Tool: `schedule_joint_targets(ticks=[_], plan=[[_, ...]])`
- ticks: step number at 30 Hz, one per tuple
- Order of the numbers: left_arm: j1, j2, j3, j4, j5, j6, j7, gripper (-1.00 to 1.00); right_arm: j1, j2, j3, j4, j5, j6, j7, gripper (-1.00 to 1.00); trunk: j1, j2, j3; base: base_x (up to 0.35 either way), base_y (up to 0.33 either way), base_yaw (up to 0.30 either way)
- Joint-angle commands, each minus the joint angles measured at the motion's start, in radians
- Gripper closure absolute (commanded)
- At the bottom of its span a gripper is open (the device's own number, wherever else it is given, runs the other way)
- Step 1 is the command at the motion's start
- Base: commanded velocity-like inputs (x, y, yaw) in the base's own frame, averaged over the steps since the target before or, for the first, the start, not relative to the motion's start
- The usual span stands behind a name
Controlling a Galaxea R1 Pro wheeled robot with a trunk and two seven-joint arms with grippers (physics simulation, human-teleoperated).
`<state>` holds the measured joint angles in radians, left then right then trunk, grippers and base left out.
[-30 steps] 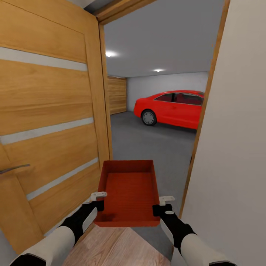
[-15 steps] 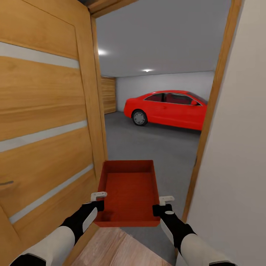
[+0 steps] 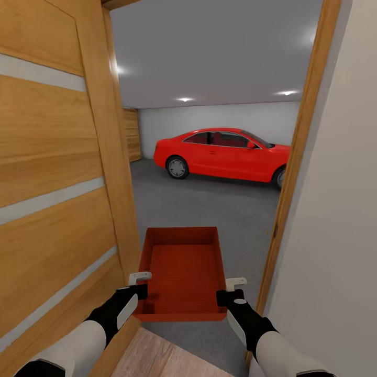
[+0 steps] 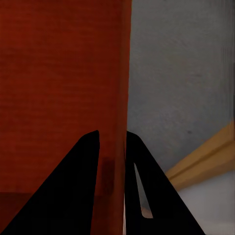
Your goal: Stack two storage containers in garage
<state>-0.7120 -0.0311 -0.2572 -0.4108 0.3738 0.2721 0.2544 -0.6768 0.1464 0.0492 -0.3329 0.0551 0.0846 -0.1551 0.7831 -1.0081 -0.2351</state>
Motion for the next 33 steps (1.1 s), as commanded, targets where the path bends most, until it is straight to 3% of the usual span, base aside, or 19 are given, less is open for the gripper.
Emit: schedule_joint_targets(ticks=[1,26,33], plan=[[-0.001,0.000,0.076,-0.005,-0.024,0.009,0.022,1.00,0.000,0.001,0.009,-0.002,-0.006,0.007,0.014,1.00,0.000,-0.001,-0.001,0.210,0.268,-0.288],[-0.001,0.000,0.076,-0.004,-0.024,0.008,0.022,1.00,0.000,0.001,0.009,-0.002,-0.006,0.007,0.014,1.00,0.000,-0.001,-0.001,0.224,0.254,-0.288],[-0.001,0.000,0.076,-0.007,-0.024,0.007,0.022,1.00,0.000,0.001,0.009,-0.002,-0.006,0.007,0.014,1.00,0.000,-0.001,-0.001,0.099,0.088,-0.152]])
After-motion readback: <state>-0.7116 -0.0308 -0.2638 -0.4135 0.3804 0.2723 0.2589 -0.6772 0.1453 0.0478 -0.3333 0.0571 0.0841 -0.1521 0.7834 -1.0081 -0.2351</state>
